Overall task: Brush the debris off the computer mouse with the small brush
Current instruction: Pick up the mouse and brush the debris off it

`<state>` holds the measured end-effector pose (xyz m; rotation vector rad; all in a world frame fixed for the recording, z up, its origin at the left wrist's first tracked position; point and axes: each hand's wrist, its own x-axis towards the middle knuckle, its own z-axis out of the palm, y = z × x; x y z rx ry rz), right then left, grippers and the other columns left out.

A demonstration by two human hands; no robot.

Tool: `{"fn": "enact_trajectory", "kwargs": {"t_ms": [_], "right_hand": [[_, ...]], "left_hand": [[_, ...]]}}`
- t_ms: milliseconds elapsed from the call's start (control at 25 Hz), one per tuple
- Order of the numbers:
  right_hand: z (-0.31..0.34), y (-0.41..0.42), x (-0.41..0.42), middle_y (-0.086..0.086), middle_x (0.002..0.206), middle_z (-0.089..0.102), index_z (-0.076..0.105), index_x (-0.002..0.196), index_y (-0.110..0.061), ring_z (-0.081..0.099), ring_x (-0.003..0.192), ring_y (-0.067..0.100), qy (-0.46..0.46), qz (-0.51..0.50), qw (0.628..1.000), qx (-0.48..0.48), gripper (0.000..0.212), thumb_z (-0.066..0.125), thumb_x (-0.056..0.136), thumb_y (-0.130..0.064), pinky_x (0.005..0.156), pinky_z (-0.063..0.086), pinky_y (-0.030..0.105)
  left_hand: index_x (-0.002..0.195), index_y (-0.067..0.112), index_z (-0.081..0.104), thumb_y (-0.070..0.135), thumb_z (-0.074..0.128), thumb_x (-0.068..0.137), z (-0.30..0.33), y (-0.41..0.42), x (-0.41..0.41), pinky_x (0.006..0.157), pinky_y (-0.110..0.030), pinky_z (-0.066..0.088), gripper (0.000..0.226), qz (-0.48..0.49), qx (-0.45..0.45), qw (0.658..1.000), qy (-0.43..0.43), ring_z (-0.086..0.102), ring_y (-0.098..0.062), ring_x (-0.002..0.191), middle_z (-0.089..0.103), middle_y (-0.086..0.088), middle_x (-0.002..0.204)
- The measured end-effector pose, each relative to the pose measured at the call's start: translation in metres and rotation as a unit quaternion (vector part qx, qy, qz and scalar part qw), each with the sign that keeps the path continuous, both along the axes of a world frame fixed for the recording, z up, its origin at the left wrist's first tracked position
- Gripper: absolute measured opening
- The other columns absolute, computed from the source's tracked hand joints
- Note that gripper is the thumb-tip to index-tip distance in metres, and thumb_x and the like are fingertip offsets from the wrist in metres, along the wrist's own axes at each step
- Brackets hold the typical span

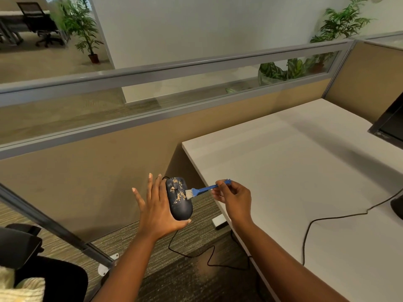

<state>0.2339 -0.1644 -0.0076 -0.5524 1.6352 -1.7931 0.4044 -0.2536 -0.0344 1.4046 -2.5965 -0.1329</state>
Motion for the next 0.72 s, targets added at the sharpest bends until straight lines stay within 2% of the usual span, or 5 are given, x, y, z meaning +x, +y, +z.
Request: {"fn": "enact_trajectory", "kwargs": {"t_ms": [240,360,520,720], "right_hand": [[-0.011,-0.003,0.000,0.007,0.067,0.070,0.069,0.083,-0.010,0.070,0.063,0.013,0.007,-0.002,1.000,0.023,0.008,0.062,0.084,-0.013,0.059,0.056,0.018],[-0.010,-0.007,-0.001,0.005,0.066,0.071,0.069,0.082,-0.010,0.070,0.065,0.014,0.000,0.000,1.000,0.016,0.008,0.062,0.084,-0.012,0.059,0.056,0.018],[-0.008,-0.013,0.006,-0.003,0.059,0.071,0.070,0.079,-0.015,0.070,0.063,0.013,0.003,0.041,0.999,0.008,0.008,0.063,0.084,-0.014,0.057,0.054,0.016],[-0.015,-0.012,0.000,0.003,0.068,0.071,0.069,0.084,-0.012,0.070,0.065,0.012,0.022,0.010,0.999,0.033,0.008,0.062,0.084,-0.016,0.064,0.057,0.020]], "left_hand": [[0.144,0.004,0.012,0.080,0.064,0.044,-0.001,0.001,0.004,0.101,-0.063,-0.018,0.136,0.001,-0.005,1.000,-0.018,-0.024,-0.025,0.138,-0.011,-0.009,0.153],[0.145,0.006,0.007,0.084,0.058,0.045,-0.003,0.000,0.008,0.102,-0.064,-0.018,0.137,0.010,0.001,0.999,-0.039,-0.028,-0.024,0.136,-0.021,-0.006,0.150],[0.145,0.005,0.009,0.083,0.059,0.045,-0.004,-0.001,0.008,0.101,-0.064,-0.018,0.137,0.011,0.004,0.999,-0.037,-0.028,-0.025,0.136,-0.021,-0.006,0.149],[0.145,0.005,0.007,0.084,0.058,0.045,-0.006,-0.004,0.007,0.101,-0.064,-0.019,0.137,0.008,0.009,0.999,-0.034,-0.029,-0.024,0.136,-0.021,-0.006,0.149]]}}
